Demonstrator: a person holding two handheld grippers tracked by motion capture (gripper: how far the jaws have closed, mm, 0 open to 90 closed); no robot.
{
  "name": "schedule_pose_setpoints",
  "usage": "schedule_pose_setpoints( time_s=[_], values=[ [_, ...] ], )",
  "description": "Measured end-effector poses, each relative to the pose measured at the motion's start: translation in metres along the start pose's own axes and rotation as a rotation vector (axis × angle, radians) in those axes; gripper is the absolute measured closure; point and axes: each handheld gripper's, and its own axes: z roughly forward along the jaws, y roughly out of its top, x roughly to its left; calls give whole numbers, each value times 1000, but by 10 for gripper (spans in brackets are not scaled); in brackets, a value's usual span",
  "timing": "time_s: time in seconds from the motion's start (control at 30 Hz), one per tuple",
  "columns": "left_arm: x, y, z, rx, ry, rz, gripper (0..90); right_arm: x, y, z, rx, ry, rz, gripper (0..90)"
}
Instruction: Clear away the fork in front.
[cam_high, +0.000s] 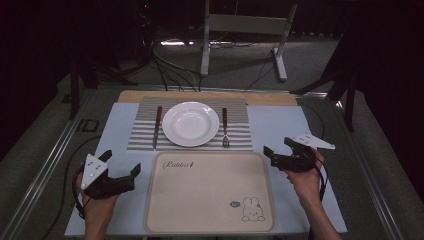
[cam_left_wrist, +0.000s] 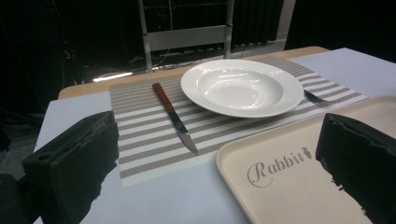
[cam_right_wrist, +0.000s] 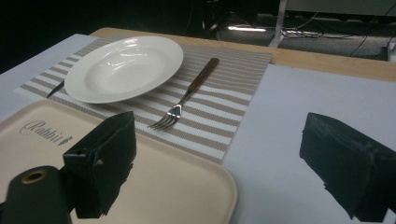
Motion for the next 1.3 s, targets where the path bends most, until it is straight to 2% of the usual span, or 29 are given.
schedule_pose_setpoints(
  time_s=[0.93,1.3],
  values=[
    [3,-1,0,5,13,-9,1,14,40,34,27,5,-58,110],
    [4,-1,0,5,18,-13,1,19,53,50,31,4,-56,110]
  ],
)
